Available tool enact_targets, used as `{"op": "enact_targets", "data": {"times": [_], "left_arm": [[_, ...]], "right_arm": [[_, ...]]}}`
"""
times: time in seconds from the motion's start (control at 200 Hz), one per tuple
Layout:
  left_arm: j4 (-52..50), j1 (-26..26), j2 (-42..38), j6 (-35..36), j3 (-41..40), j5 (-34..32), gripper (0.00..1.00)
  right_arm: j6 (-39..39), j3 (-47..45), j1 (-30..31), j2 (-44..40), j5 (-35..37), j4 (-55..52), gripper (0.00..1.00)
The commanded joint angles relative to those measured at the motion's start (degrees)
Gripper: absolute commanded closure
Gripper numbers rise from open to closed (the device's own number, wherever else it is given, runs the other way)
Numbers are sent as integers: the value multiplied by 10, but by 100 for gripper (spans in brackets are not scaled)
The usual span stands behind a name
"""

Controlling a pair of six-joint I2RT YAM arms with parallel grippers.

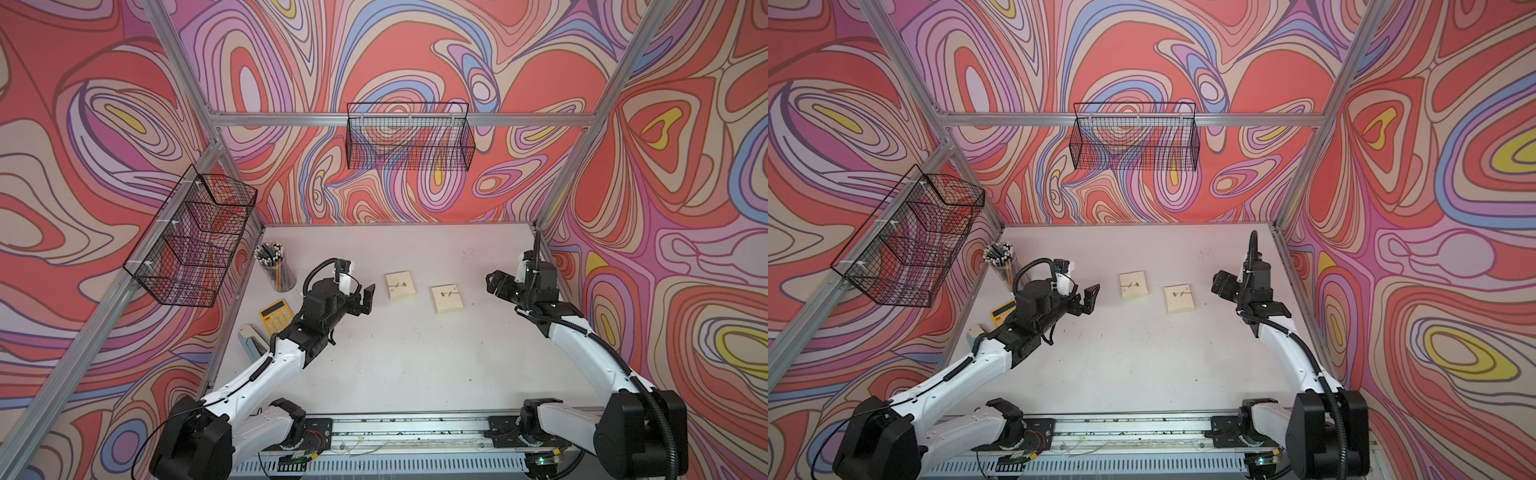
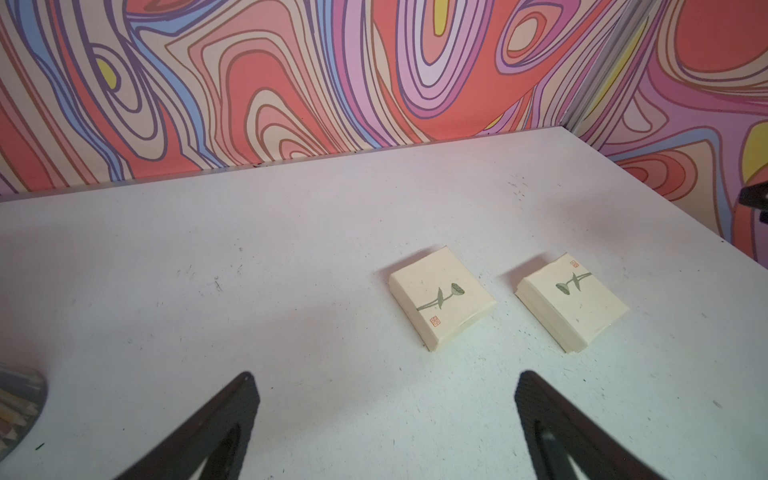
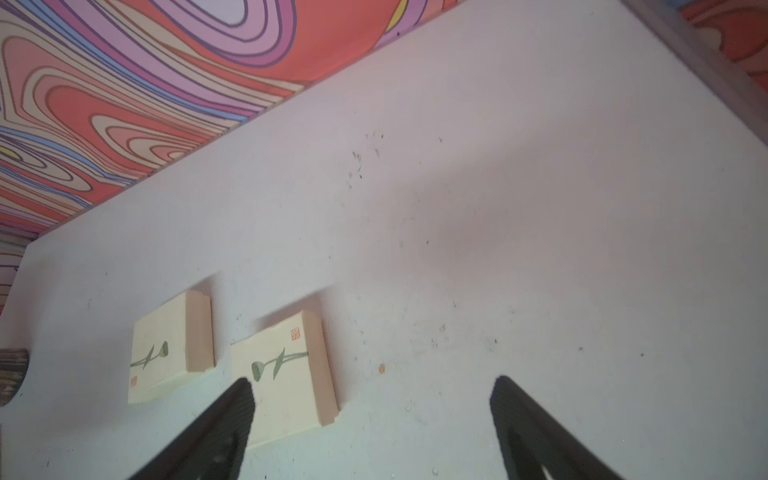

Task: Take the rings out of the lift-off lid box
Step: Pick up the jewelry box from the center of the board.

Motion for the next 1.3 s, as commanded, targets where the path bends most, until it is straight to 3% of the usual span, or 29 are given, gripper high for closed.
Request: {"op": "enact_targets", "data": {"times": [0.0,0.25,0.636,1.052,1.297], "left_arm": [[-8,-1,-6,-31,-17,-8,0],[-27,0,13,-56,-8,11,0],[-23,0,14,-89,-4,41,0],[-16,0,28,-96,5,46,0],[-12,0,35,-98,9,51,0]], "right_arm": [[12,20,22,7,-18,-64,5],[18,55,108,58,25,-99,4],[14,148,210,213,83,-140,2],[4,230,255,314,210,-192,2],[0,249,255,359,198,-185,2]]}}
